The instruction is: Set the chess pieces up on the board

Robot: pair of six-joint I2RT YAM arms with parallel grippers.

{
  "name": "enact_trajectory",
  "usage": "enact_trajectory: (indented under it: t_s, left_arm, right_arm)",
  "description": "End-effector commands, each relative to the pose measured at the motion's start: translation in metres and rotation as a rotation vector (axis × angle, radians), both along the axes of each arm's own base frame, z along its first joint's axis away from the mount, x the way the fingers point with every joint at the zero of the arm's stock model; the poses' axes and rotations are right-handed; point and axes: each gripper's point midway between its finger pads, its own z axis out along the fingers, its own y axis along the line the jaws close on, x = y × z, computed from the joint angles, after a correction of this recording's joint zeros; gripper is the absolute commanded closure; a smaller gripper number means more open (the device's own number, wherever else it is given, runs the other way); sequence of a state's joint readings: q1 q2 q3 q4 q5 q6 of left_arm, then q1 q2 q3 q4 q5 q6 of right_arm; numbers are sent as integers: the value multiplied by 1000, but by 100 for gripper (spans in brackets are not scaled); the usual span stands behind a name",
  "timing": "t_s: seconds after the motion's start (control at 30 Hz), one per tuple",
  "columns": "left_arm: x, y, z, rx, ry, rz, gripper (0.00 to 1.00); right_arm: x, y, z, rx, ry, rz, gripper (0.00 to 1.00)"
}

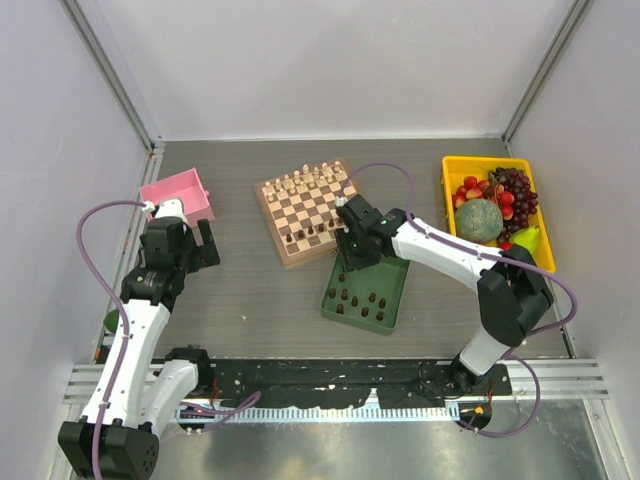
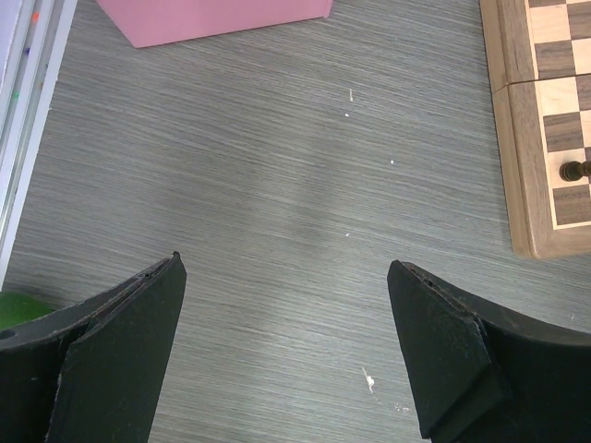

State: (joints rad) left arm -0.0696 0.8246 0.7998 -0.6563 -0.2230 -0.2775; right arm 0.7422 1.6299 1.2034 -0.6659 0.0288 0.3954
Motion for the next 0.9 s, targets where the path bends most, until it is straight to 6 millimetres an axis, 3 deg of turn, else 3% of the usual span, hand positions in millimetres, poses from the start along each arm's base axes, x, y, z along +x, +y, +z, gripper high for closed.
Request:
enact_trajectory:
  t_s: [0.0,0.17,0.5,0.87]
  left_arm:
    - [6,0,14,-2,-46,-8,1]
    - [5,1,14,0,-46,-4,1]
    - [5,1,13,3,-38,-4,1]
    - [6,1,13,0,-37,-4,1]
  right_arm:
    - [6,11,-6,21,-2,7,57]
    - [5,27,-15,48,36,40,58]
    - [9,27,-34,11,46,32,61]
    - [18,34,-35,31,20,14,67]
